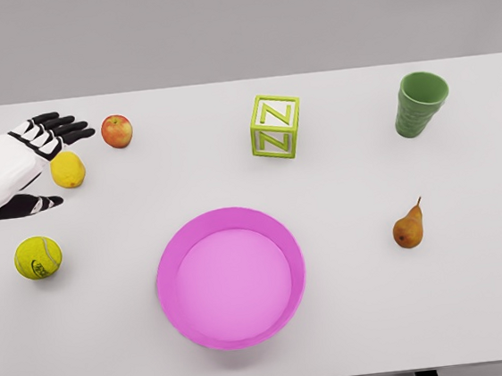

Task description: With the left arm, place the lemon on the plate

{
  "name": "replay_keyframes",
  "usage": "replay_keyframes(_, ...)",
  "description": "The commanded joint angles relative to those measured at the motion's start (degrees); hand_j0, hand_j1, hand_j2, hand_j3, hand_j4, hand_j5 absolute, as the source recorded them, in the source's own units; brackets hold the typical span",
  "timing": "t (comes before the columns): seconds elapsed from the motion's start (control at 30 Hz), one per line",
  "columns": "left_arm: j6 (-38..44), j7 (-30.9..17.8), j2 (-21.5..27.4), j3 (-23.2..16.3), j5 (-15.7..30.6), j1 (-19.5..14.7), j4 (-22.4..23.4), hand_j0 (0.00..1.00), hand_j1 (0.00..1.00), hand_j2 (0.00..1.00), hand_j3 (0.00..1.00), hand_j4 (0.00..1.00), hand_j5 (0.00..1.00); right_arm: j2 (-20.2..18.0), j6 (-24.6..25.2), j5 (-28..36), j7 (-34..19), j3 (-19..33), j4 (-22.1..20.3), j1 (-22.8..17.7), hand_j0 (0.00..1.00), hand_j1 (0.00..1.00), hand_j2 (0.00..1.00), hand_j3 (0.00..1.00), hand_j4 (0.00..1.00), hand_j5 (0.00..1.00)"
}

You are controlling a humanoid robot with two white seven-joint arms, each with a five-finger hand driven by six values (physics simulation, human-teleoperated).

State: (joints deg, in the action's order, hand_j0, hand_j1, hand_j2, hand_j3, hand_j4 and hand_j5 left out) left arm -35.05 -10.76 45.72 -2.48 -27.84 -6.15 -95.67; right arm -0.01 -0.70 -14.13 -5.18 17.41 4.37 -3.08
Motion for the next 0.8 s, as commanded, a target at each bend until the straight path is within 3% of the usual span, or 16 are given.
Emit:
replay_keyframes(0.0, 0.05, 0.03, 0.07, 0.02, 0.33, 0.00, 0.13, 1.00, 1.00, 1.00, 1.00, 1.00, 1.00, 0.01, 0.00, -0.02, -0.01, -0.01, 0.02, 0.00, 1.00, 1.00, 1.00, 1.00, 1.00, 1.00)
replay_keyframes(0.13, 0.05, 0.03, 0.16, 0.02, 0.41, -0.17, 1.10, 1.00, 1.00, 1.00, 1.00, 1.00, 1.00, 0.01, 0.00, -0.02, -0.01, -0.01, 0.02, 0.00, 1.00, 1.00, 1.00, 1.00, 1.00, 1.00)
replay_keyframes(0.3, 0.05, -0.14, 0.68, -0.33, 0.50, -2.37, 10.23, 1.00, 1.00, 1.00, 1.00, 1.00, 1.00, 0.01, 0.00, -0.02, -0.01, -0.01, 0.02, 0.00, 1.00, 1.00, 1.00, 1.00, 1.00, 1.00)
replay_keyframes(0.37, 0.05, -0.41, 0.42, -0.69, 0.59, -2.81, 11.47, 1.00, 1.00, 1.00, 1.00, 1.00, 1.00, 0.01, 0.00, -0.02, -0.01, -0.01, -0.06, 0.00, 1.00, 1.00, 1.00, 1.00, 1.00, 1.00)
replay_keyframes(0.5, 0.05, -0.41, 0.16, -2.44, 0.77, -7.12, 15.69, 1.00, 1.00, 1.00, 1.00, 1.00, 1.00, 0.01, 0.00, -0.02, -0.01, -0.01, 0.02, 0.00, 1.00, 1.00, 1.00, 1.00, 1.00, 1.00)
replay_keyframes(0.63, 0.05, -0.67, 0.51, -8.50, 0.59, -9.66, 15.95, 1.00, 1.00, 1.00, 1.00, 1.00, 1.00, 0.01, 0.00, -0.02, -0.01, -0.01, 0.02, 0.00, 1.00, 1.00, 1.00, 1.00, 1.00, 1.00)
replay_keyframes(0.73, 0.05, -5.59, 0.68, -17.03, 0.33, -16.78, 20.34, 1.00, 1.00, 1.00, 1.00, 1.00, 1.00, 0.01, 0.00, -0.02, -0.01, -0.01, 0.02, 0.00, 1.00, 1.00, 1.00, 1.00, 1.00, 1.00)
replay_keyframes(0.77, 0.05, -6.91, 0.60, -17.65, 0.24, -18.28, 22.19, 1.00, 1.00, 1.00, 1.00, 1.00, 1.00, 0.01, 0.00, -0.02, -0.01, -0.01, -0.06, 0.00, 1.00, 1.00, 1.00, 1.00, 1.00, 1.00)
